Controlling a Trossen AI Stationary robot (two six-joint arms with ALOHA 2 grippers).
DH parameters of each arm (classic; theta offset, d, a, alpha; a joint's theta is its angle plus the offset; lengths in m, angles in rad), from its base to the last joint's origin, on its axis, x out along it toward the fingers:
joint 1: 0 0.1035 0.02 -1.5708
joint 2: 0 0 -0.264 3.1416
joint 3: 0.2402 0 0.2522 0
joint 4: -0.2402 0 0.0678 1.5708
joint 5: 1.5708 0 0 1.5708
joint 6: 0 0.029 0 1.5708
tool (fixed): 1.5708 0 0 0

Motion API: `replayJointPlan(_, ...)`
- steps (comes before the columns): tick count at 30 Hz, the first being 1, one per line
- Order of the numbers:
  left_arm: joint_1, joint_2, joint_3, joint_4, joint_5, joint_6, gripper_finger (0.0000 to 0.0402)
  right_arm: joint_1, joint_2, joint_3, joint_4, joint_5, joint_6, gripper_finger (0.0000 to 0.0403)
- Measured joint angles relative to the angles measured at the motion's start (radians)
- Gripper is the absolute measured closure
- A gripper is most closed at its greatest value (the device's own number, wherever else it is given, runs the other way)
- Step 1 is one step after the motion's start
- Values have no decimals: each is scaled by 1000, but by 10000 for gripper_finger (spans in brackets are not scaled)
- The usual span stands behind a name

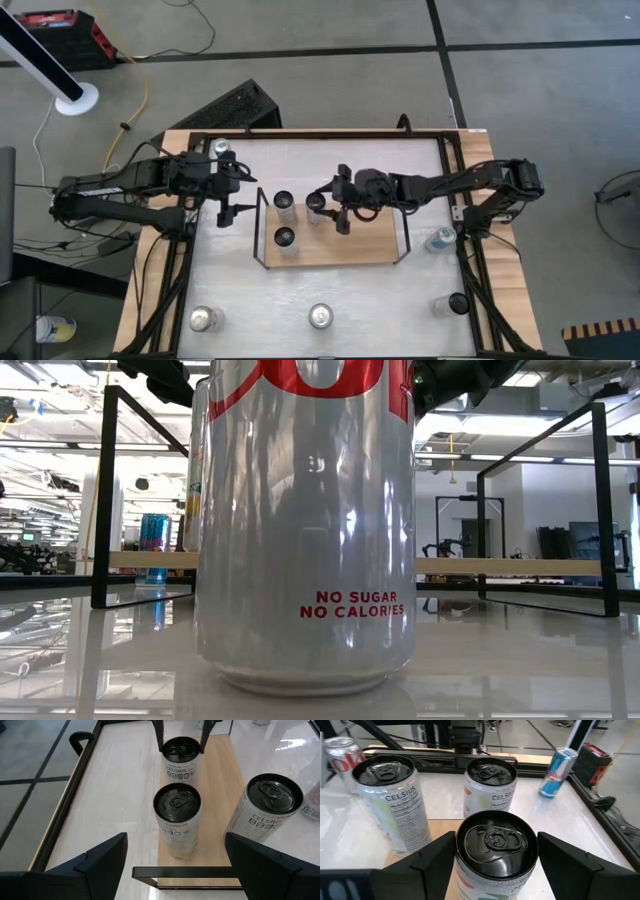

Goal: Place canned beverage on shelf
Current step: Put the left white-pink soda can on the shelf

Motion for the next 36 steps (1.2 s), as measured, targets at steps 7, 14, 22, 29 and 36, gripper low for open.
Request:
replayJointPlan(7,0,0,0,0,0,0,83,15,0,0,-4,42,47,112)
replayJointPlan(14,0,0,0,0,0,-6,83,20,-1,2,-28,94,61,112)
replayJointPlan(22,0,0,0,0,0,-7,83,20,-2,2,-42,95,96,112)
replayJointPlan(29,0,0,0,0,0,-7,83,20,-1,2,-46,95,99,95)
replayJointPlan(36,0,0,0,0,0,-7,83,20,2,-3,-58,94,103,72)
